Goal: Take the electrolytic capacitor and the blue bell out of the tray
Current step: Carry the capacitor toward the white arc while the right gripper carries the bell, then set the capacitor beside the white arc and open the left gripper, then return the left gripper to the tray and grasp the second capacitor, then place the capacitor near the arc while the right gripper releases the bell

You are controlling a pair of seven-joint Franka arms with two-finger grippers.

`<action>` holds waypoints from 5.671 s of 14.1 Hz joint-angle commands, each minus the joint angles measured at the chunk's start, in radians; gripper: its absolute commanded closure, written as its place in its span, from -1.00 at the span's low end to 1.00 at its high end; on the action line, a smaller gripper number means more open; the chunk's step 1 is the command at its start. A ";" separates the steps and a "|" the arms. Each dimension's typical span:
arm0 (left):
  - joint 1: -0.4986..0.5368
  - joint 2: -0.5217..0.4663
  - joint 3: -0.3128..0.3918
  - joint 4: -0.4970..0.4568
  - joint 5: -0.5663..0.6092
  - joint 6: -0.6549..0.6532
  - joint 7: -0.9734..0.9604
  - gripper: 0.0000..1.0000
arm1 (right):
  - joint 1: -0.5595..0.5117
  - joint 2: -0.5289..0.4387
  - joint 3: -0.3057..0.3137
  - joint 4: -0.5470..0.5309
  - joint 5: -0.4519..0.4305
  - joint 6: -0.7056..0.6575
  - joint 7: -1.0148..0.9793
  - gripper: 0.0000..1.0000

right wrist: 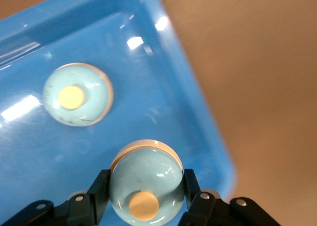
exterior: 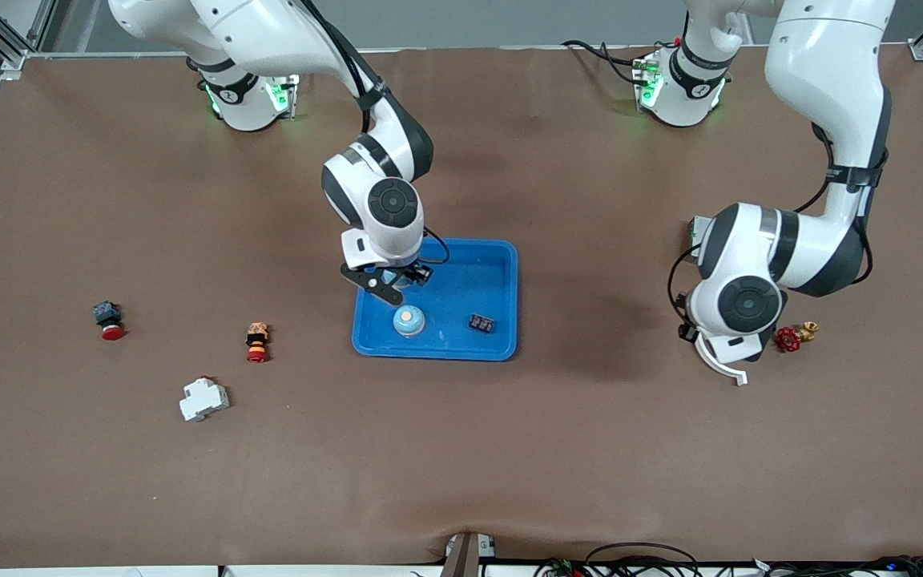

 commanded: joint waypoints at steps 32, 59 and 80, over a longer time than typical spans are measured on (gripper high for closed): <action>0.236 -0.039 -0.410 -0.003 0.054 0.242 -0.161 -1.00 | -0.711 -0.296 0.013 -0.530 0.093 0.444 -1.284 1.00; -0.349 0.425 -0.255 0.439 0.234 0.331 -0.671 1.00 | -0.704 -0.041 0.016 -0.384 0.144 0.516 -1.282 1.00; 0.276 0.029 -0.419 -0.080 0.216 0.182 -0.168 1.00 | -0.699 -0.081 0.016 -0.185 0.140 0.206 -1.267 -1.00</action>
